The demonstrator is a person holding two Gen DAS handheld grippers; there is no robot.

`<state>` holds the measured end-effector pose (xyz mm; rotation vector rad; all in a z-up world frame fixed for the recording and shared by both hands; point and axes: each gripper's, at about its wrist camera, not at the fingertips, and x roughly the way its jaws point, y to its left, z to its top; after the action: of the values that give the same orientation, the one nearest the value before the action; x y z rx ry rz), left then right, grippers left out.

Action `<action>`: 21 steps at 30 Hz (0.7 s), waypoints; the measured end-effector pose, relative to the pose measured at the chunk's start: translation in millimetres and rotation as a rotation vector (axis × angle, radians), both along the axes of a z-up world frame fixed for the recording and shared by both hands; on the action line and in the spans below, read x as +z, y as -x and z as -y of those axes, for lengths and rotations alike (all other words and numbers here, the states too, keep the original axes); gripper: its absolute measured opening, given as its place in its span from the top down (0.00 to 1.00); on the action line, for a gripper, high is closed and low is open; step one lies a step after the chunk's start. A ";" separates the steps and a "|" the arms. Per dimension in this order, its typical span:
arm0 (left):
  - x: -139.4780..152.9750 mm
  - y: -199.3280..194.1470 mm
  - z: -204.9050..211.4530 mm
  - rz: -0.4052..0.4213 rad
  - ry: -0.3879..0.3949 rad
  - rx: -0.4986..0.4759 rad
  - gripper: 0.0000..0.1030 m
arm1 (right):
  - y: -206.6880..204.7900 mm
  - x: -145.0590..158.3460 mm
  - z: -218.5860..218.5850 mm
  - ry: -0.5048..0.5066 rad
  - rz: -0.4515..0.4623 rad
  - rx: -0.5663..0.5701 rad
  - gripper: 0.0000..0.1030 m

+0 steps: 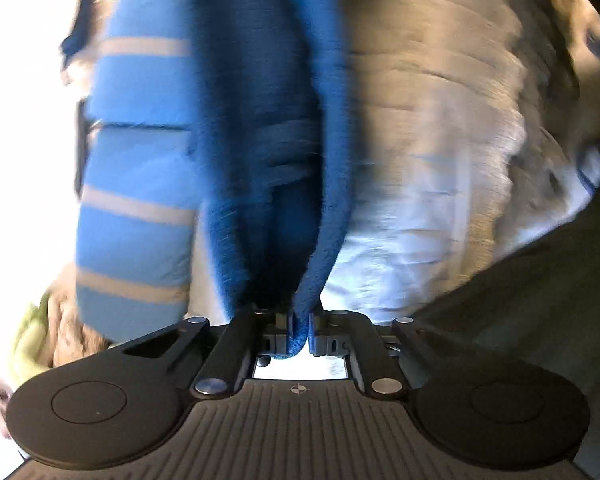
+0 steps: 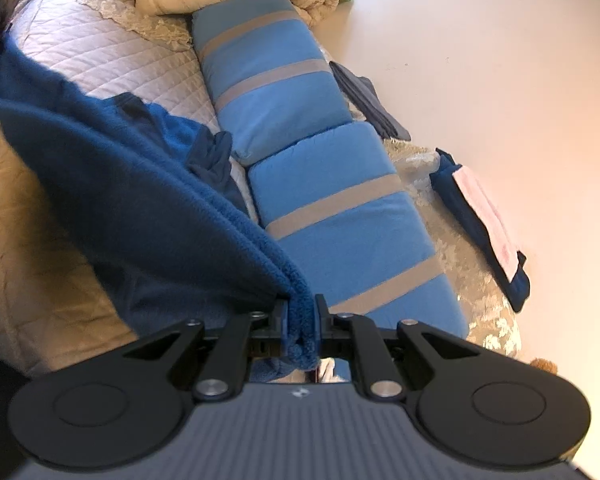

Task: Fold clothes
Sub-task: 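Grasp the jacket edge with the left gripper while the right gripper holds its edge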

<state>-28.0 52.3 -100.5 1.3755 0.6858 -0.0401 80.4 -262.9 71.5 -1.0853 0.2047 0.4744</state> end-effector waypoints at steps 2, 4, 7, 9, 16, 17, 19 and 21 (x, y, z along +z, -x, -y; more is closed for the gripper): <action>23.6 1.0 -9.4 0.053 0.032 -0.007 0.95 | 10.1 -8.0 9.1 0.001 -0.019 -0.004 0.89; 40.2 0.6 -14.5 0.085 0.041 -0.020 0.95 | 20.3 -16.3 18.4 0.001 -0.042 -0.008 0.89; 54.9 -1.1 -18.3 0.074 0.060 -0.038 0.95 | 39.1 -28.6 28.6 0.007 -0.067 -0.022 0.89; 54.7 0.6 -20.0 0.066 0.071 -0.048 0.95 | 54.8 -34.8 36.0 -0.001 -0.090 -0.031 0.90; 23.6 9.1 -20.2 -0.006 0.095 -0.066 0.95 | 125.7 -104.2 57.8 0.071 -0.185 0.005 0.91; 20.9 10.7 -20.9 -0.013 0.095 -0.071 0.95 | 131.8 -116.3 58.1 0.084 -0.199 0.008 0.91; 16.9 15.0 -23.6 -0.023 0.090 -0.084 0.95 | 141.0 -137.3 58.0 0.100 -0.218 0.010 0.91; 15.0 18.5 -28.2 -0.029 0.088 -0.092 0.95 | 143.5 -147.2 57.8 0.102 -0.218 0.008 0.91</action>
<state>-46.4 80.5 -85.5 1.3237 0.6374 -0.1620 -63.1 -320.7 -75.7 -1.1341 0.4210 0.5950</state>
